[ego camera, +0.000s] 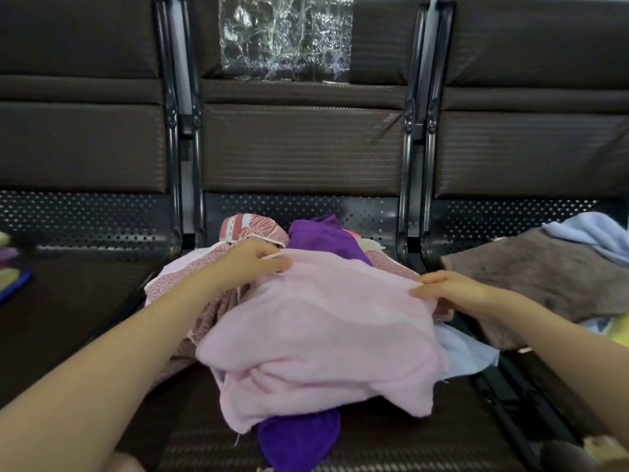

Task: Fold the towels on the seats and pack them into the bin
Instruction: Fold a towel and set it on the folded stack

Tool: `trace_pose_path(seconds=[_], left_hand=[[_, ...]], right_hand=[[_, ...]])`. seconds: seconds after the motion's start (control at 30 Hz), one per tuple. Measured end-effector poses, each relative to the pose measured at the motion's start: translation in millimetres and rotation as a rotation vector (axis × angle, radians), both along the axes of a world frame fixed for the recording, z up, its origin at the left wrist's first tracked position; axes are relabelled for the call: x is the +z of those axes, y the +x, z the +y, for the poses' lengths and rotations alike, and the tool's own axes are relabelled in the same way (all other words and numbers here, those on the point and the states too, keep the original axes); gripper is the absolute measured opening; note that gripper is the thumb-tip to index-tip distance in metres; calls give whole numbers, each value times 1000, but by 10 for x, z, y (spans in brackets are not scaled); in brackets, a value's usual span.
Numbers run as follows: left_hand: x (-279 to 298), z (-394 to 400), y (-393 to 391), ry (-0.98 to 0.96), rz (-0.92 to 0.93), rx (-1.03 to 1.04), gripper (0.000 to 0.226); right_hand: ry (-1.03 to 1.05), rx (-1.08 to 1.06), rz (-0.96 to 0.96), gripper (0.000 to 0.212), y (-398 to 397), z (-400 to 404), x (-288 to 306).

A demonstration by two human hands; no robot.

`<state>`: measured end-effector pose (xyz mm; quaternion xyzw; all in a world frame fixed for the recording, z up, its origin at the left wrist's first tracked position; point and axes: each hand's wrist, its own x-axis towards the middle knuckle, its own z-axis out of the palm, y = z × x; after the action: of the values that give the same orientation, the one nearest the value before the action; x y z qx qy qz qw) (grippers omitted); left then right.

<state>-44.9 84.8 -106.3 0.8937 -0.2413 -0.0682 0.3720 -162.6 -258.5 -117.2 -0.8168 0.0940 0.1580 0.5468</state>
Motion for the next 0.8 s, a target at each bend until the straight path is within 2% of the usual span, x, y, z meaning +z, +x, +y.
trace_pose_path(seconds=[0.13,0.2,0.27,0.37,0.47,0.53,0.67,0.73,0.8], left_hand=[[-20,107,-95,163,99,-28,52],[-29,188,-143,137,108,13,55],[3,271,-192,75,86,66,54],[91,368,-276,28,-27,92,52],[241,350,-416,-49,-85,148,32],[393,308,-517,-126,-102,182,21],[768,320,-680,-299,-117,223,22],[994,350,-730,-371,-142,253,22],[1335,409,-801,-382,-201,266,13]], right_hand=[[179,-27,118,30,-26,101,64],[250,-11,102,35,-56,139,138],[275,-38,34,41,-79,161,157],[142,-153,-86,38,-85,152,133],[97,-238,-190,23,-118,138,157],[154,-304,-266,19,-116,153,251],[433,-474,-468,3,-133,255,672],[493,-512,-572,11,-131,327,933],[545,-503,-690,14,-150,438,1294]])
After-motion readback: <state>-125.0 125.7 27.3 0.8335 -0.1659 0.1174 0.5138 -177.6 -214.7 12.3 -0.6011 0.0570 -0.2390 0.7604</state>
